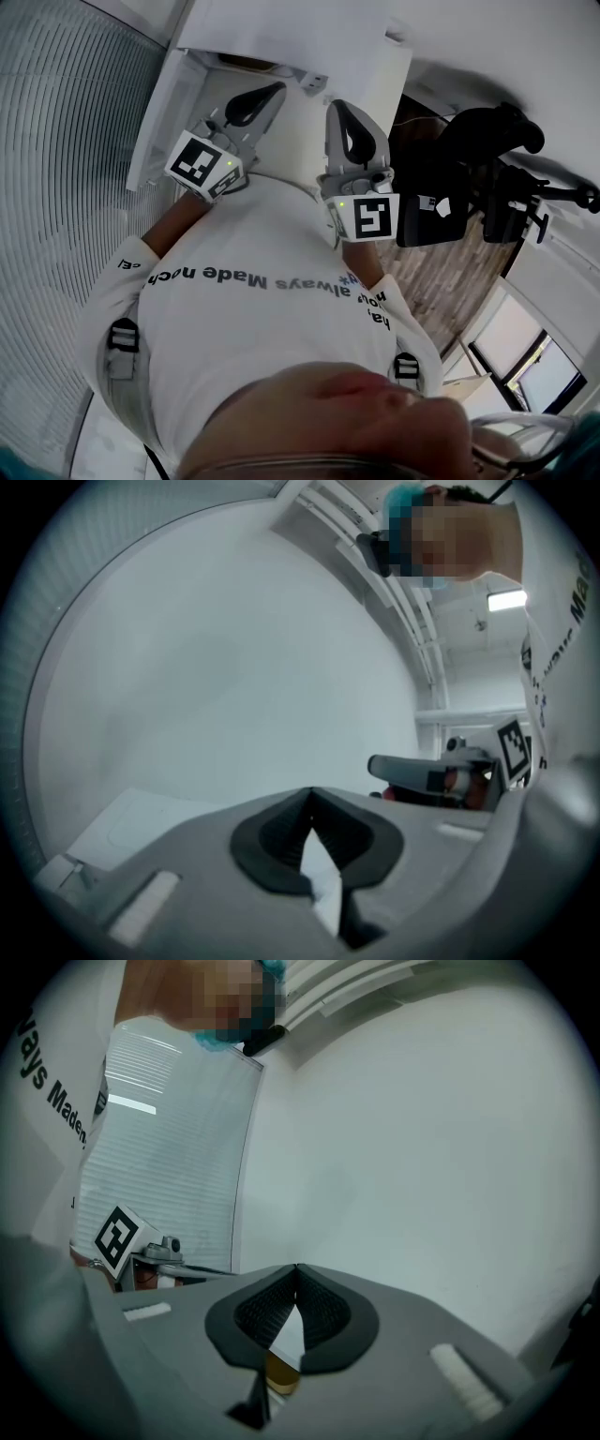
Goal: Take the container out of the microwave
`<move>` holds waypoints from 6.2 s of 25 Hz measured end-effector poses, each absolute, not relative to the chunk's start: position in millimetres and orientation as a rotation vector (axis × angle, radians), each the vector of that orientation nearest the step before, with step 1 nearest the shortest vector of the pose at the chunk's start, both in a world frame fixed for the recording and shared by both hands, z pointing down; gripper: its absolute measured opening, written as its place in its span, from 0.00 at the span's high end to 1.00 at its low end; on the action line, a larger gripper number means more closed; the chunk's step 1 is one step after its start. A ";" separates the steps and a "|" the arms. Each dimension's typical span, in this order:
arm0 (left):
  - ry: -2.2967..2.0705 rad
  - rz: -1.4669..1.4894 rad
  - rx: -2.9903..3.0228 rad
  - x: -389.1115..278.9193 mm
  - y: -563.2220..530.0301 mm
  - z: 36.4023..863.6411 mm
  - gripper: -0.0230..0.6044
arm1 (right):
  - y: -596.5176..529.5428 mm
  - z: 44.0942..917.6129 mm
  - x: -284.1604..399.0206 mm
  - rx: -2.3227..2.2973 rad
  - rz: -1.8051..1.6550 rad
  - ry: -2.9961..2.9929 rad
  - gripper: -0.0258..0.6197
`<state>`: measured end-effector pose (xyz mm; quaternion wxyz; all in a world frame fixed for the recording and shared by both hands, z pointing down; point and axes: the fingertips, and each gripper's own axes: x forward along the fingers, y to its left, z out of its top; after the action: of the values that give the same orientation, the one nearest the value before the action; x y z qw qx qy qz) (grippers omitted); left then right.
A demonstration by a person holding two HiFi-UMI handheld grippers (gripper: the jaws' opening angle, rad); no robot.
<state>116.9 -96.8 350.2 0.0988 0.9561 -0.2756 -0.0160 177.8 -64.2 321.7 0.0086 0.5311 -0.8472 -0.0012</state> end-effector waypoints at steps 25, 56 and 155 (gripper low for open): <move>-0.773 -0.020 2.848 77.6 -138.9 334.6 0.96 | -106.1 301.8 128.6 1.650 -0.017 -2.658 0.96; -0.835 0.094 2.763 31.3 -153.7 392.3 0.96 | -124.2 350.4 85.2 1.571 0.107 -2.635 0.90; -0.922 0.495 2.455 -10.9 -208.7 612.2 0.96 | -242.4 674.6 90.0 1.747 0.899 -2.101 0.70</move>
<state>-10.9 -208.7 612.2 0.2342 0.8943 -0.3358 0.1804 90.0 -242.4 674.6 0.1321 0.6021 -0.7240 0.3097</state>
